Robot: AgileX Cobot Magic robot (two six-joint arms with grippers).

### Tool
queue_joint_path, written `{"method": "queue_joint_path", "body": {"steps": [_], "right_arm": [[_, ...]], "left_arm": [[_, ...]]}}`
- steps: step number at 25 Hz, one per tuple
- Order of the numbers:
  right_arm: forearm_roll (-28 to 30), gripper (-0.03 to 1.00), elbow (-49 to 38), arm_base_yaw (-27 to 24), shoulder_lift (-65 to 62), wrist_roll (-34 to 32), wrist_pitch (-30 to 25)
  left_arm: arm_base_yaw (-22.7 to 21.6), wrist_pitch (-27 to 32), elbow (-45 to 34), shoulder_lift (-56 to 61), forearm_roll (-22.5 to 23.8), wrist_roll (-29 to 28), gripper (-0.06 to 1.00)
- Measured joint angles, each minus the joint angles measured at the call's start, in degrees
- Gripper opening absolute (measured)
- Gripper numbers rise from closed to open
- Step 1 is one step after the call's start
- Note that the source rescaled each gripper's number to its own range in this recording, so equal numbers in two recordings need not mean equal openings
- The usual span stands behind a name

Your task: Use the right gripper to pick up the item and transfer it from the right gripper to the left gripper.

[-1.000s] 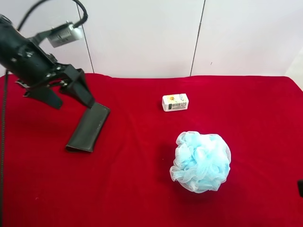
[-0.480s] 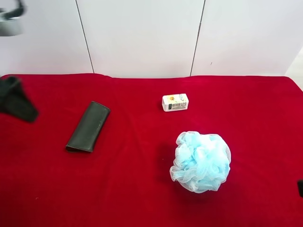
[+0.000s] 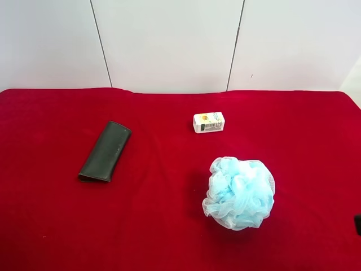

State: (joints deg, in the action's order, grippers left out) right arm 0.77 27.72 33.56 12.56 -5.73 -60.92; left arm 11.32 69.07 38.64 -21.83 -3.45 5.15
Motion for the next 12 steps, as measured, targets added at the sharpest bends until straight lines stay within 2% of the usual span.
{"method": "queue_joint_path", "body": {"steps": [4,6,9,12], "right_arm": [[0.0,0.99,0.0,0.0,0.0,0.0,0.0],[0.0,0.99,0.0,0.0,0.0,0.0,0.0],[0.0,0.99,0.0,0.0,0.0,0.0,0.0],[0.0,0.99,0.0,0.0,0.0,0.0,0.0]], "left_arm": [[0.0,-0.53,-3.34,9.25,0.88,-1.05,1.0],[0.0,-2.79,-4.96,12.18,1.43,-1.12,1.0],[0.0,-7.06,-8.38,14.99,2.09,-1.24,1.0],[0.0,-7.74,-9.33,15.61,2.24,-1.24,1.0]]}}
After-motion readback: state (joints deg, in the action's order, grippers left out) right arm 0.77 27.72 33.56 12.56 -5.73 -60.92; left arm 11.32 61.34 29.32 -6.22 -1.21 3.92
